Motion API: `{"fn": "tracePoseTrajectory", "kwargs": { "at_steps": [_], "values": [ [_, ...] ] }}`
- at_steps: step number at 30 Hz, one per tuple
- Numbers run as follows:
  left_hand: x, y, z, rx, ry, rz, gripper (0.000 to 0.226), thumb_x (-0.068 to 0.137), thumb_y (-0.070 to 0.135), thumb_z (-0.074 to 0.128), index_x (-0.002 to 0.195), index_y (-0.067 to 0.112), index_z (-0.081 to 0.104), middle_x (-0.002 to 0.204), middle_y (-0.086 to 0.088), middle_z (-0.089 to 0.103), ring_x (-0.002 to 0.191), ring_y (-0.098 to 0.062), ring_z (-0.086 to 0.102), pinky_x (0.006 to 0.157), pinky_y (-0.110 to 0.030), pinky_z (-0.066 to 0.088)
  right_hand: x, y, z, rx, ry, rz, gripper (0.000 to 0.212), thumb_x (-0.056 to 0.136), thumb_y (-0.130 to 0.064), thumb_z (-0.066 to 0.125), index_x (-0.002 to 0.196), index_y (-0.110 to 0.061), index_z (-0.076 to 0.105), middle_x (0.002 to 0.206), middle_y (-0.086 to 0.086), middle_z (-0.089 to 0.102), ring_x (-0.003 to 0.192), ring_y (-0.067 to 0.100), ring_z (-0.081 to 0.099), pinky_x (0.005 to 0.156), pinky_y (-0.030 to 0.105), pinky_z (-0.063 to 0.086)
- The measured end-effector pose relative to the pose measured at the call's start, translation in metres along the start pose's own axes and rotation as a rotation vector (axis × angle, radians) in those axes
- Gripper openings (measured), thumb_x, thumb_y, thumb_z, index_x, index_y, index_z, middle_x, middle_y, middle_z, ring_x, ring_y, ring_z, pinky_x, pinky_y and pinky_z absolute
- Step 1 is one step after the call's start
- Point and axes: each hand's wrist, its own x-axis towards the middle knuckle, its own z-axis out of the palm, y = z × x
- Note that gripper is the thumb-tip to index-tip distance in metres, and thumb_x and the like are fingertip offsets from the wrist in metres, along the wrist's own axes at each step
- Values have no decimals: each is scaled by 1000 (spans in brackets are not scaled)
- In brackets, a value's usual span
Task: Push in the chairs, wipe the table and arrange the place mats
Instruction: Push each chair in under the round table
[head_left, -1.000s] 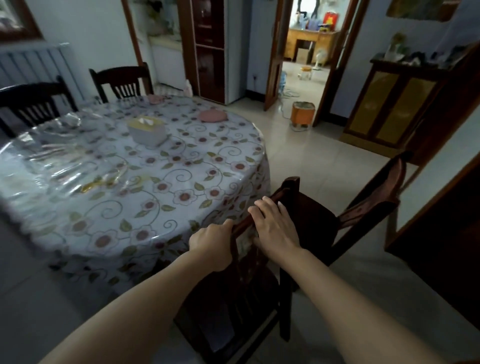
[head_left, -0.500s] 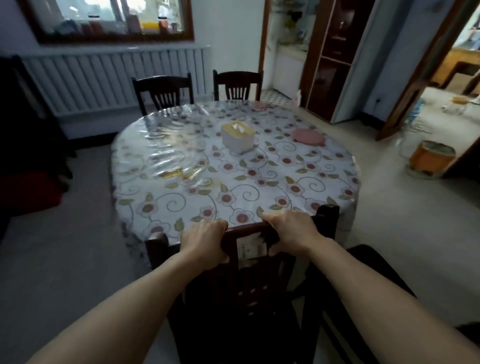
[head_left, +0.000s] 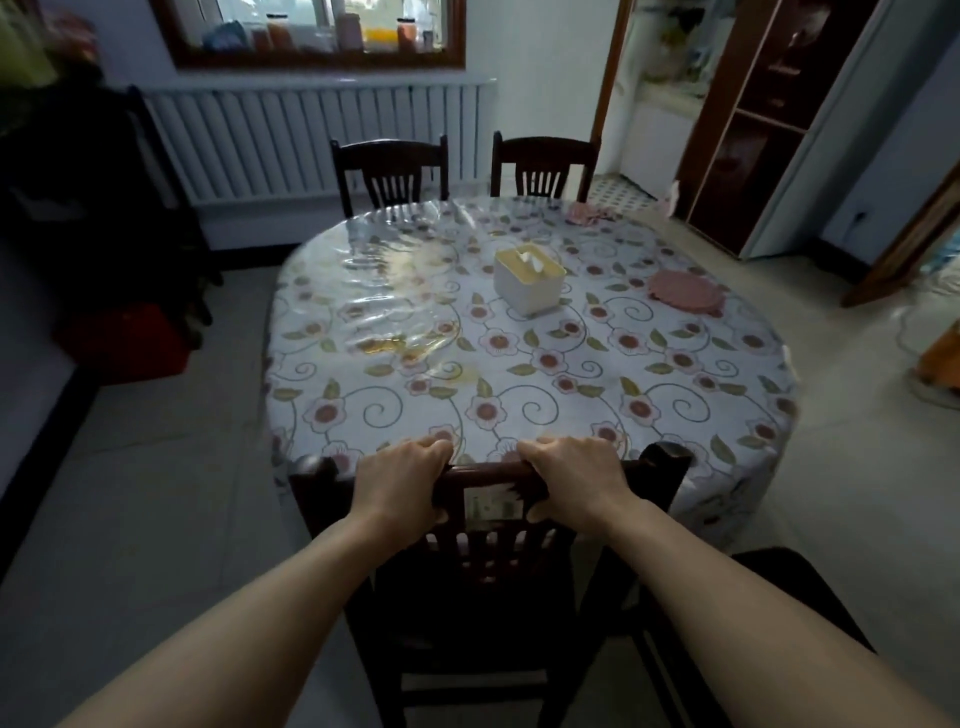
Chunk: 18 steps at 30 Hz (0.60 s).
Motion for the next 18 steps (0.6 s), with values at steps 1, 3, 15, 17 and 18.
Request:
{"fn": "tracePoseTrajectory", "kwargs": {
  "at_steps": [1, 3, 15, 17, 18],
  "values": [
    [1, -3, 8, 1, 9, 10, 42, 61, 38, 78, 86, 28, 46, 93, 11, 58, 84, -15, 56, 59, -28, 34, 3, -2, 6, -4, -4, 0, 51, 65, -41, 79, 106, -25, 53, 100, -5, 63, 90, 23, 62, 68, 33, 44],
    [1, -7, 23, -5, 34, 27, 39, 64, 36, 76, 88, 26, 47, 94, 10, 57, 88, -16, 56, 58, -28, 37, 5, -4, 20, -30, 0, -9, 53, 68, -37, 78, 112, -25, 52, 107, -5, 62, 96, 23, 61, 71, 32, 44],
    [-8, -21, 66, 24, 46, 144, 38, 56, 32, 80, 78, 22, 50, 76, 5, 56, 67, -16, 55, 46, -27, 35, 2, -12, 60, -26, 121, -41, 37, 46, -10, 82, 71, -18, 57, 65, -3, 58, 59, 18, 58, 47, 27, 39],
    [-9, -28, 65, -9, -9, 106, 34, 67, 35, 73, 86, 22, 48, 87, 5, 56, 79, -17, 55, 55, -29, 39, 0, -9, 65, 7, 124, -12, 31, 60, -1, 73, 82, -15, 56, 74, 0, 60, 67, 22, 59, 52, 30, 39],
    [-11, -32, 64, -9, -35, 93, 33, 69, 36, 71, 88, 22, 47, 90, 5, 56, 83, -18, 55, 56, -30, 39, -2, -8, 68, 11, 115, 1, 29, 65, 2, 67, 85, -15, 54, 76, 1, 60, 68, 23, 59, 54, 30, 37]
  ]
}}
